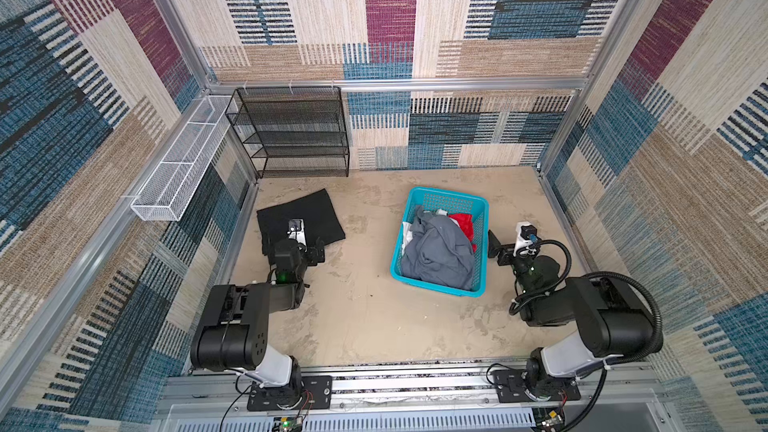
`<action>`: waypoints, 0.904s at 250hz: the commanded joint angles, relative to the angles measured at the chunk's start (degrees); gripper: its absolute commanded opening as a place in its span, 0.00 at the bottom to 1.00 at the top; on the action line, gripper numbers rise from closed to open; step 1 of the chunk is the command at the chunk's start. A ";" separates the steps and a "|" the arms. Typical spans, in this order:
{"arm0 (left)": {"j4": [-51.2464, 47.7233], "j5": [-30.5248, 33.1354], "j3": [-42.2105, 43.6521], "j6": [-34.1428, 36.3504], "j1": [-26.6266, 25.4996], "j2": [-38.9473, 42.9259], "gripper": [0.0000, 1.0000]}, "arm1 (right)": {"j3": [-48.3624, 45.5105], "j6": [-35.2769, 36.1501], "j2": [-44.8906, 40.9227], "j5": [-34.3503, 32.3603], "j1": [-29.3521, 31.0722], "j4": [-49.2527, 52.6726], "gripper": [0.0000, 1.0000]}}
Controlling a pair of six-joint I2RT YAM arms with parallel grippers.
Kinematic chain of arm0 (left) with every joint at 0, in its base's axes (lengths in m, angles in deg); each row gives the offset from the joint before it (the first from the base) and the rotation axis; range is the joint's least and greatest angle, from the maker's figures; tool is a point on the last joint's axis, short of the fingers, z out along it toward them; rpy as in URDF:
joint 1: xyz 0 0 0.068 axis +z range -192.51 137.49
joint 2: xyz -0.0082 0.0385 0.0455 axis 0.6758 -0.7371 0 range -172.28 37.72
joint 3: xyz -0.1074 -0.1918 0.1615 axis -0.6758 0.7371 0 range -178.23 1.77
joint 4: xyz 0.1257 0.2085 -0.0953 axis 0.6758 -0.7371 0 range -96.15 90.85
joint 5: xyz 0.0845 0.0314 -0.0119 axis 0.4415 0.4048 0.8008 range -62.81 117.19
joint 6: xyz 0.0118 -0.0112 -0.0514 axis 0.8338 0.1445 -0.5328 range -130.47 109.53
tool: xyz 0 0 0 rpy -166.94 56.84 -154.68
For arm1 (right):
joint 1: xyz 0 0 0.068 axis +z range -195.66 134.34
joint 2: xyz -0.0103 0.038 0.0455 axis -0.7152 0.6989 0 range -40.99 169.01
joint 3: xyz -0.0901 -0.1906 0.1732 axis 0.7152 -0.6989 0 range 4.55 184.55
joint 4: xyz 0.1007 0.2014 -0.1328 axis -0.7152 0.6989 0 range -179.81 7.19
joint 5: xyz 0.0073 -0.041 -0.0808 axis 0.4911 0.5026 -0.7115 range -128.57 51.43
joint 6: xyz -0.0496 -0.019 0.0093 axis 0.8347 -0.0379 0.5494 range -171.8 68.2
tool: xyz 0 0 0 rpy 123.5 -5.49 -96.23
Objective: Fold and stack the t-shirts
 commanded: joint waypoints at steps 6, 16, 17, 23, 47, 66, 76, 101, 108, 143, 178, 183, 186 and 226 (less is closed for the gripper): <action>0.82 -0.82 -0.31 -0.99 0.14 0.05 1.00 | 0.10 0.27 0.08 0.63 0.02 -1.29 0.99; 0.73 -0.89 -0.38 -0.98 0.15 0.05 1.00 | 0.14 0.28 0.08 0.58 0.02 -1.32 0.99; 0.72 -0.91 -0.38 -1.00 0.14 0.05 0.99 | 0.14 0.27 0.08 0.60 0.02 -1.34 0.99; 0.63 -1.06 -0.45 -1.01 0.21 0.05 1.00 | 0.10 0.27 0.02 0.62 0.02 -1.33 0.99; 0.71 -1.19 -0.43 -1.05 0.23 0.05 0.99 | 0.05 0.28 0.08 0.63 0.02 -1.36 0.99; 0.70 -1.17 -0.41 -1.06 0.32 0.05 0.99 | 0.06 0.32 0.06 0.63 0.01 -1.35 0.99; 0.63 -1.19 -0.43 -1.07 0.32 0.05 0.99 | 0.05 0.19 0.08 0.64 0.02 -1.39 0.99; 0.47 -1.52 -0.57 -1.04 0.41 -0.04 0.99 | 0.05 0.31 0.02 0.62 0.02 -1.40 0.99; 0.54 -1.59 -0.55 -1.19 0.47 0.05 0.99 | 0.01 0.28 0.06 0.61 0.02 -1.35 0.99; 0.47 -2.05 -0.62 -1.23 0.76 -0.04 0.99 | 0.40 0.15 0.09 0.89 -0.05 -0.75 0.99; 0.44 -2.22 -0.69 -1.27 0.80 -0.04 1.00 | 0.23 0.17 0.08 0.84 -0.06 -0.94 0.99; 0.44 -2.20 -0.71 -1.28 0.85 -0.08 0.99 | 0.30 0.18 0.04 0.82 -0.06 -0.96 0.99; 0.44 -2.22 -0.66 -1.29 0.85 -0.04 0.99 | 0.30 0.15 0.07 0.85 -0.06 -0.94 0.99; 0.52 -2.21 -0.58 -1.31 0.84 0.05 0.99 | -0.10 0.18 -0.75 0.17 0.01 -1.11 0.99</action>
